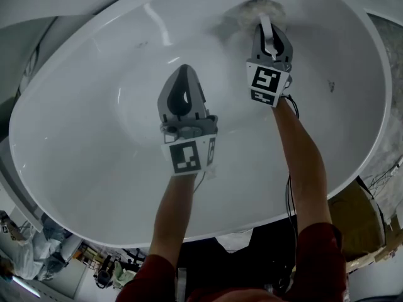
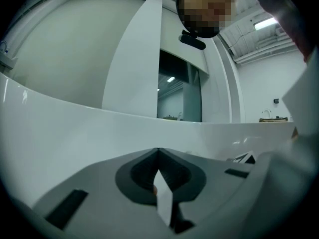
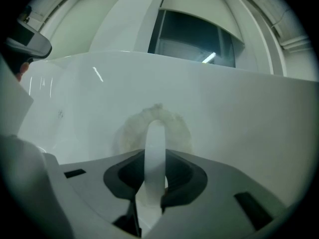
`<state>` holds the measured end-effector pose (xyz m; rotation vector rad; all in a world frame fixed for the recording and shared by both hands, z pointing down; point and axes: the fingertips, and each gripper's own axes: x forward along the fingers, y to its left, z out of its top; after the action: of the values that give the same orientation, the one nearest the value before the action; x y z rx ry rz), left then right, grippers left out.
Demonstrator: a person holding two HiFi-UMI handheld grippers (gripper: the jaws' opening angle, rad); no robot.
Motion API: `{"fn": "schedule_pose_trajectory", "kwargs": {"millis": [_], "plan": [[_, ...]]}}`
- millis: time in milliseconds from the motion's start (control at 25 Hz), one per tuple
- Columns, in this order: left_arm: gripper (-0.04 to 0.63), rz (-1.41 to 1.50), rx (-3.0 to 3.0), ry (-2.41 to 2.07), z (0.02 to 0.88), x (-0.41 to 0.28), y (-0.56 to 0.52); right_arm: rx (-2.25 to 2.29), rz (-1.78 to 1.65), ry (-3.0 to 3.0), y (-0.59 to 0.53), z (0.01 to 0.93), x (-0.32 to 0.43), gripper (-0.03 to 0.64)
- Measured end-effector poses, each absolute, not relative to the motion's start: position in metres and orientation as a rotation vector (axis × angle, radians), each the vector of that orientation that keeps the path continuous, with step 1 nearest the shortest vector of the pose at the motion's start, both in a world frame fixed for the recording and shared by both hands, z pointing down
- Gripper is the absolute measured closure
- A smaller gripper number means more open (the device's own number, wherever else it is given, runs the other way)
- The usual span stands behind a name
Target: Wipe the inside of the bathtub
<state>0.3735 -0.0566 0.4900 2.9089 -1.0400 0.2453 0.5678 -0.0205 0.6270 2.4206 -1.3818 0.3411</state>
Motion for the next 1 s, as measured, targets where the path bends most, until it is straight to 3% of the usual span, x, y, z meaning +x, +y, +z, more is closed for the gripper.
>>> {"fn": "schedule_pose_trajectory", "kwargs": {"millis": [240, 560, 1000], "plan": [[0.58, 0.216, 2.905, -1.057, 0.476, 0.384, -0.035, 2.433, 0.353, -1.379, 0.003, 0.619, 0.577, 0.529], [0.58, 0.169, 2.858, -1.125, 0.453, 0.318, -0.088, 2.475, 0.428, -1.379, -0.027, 0.587, 0.512, 0.529], [0.578, 0.095, 2.77, -1.288, 0.391, 0.166, -0.147, 2.446, 0.376, -1.6, -0.091, 0.485, 0.33, 0.529]]}}
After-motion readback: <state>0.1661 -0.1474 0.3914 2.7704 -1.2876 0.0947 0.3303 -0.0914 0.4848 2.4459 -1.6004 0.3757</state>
